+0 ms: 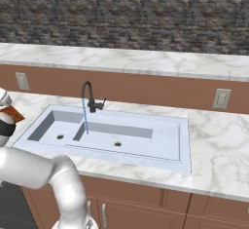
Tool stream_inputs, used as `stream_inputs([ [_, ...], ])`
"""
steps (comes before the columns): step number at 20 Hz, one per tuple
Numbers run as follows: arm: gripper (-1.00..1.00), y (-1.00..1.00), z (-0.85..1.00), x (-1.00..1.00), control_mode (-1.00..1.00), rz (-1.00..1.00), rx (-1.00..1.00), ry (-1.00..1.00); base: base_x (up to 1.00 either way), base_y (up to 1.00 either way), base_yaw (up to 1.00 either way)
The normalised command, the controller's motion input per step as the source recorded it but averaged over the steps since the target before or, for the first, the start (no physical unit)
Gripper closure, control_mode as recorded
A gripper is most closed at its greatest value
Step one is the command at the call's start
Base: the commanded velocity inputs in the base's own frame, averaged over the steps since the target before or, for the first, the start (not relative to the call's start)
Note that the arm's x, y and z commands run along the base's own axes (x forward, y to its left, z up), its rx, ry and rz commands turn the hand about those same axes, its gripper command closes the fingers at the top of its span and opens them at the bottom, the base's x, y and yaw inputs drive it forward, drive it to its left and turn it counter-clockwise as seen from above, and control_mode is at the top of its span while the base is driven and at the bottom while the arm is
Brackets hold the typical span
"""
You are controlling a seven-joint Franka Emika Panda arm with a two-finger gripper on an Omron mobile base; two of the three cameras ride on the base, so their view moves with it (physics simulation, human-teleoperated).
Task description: Pick the mango, pear, apple from the sink and place them on the cutting board to airdry. Then turn off the sink faucet.
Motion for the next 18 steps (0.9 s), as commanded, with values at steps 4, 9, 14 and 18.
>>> stream_inputs([
  [4, 1.00, 0.06, -0.26, 0.22, -1.00, -0.05, 0.00, 0.10, 0.00, 0.00, 0.00],
  [9, 1.00, 0.04, -0.27, 0.23, -1.00, -0.05, 0.00, 0.09, 0.00, 0.00, 0.00],
  [14, 1.00, 0.22, -0.32, 0.27, -1.00, -0.03, 0.00, 0.07, 0.00, 0.00, 0.00],
  [18, 1.00, 0.24, -0.31, 0.28, -1.00, -0.03, 0.00, 0.06, 0.00, 0.00, 0.00],
])
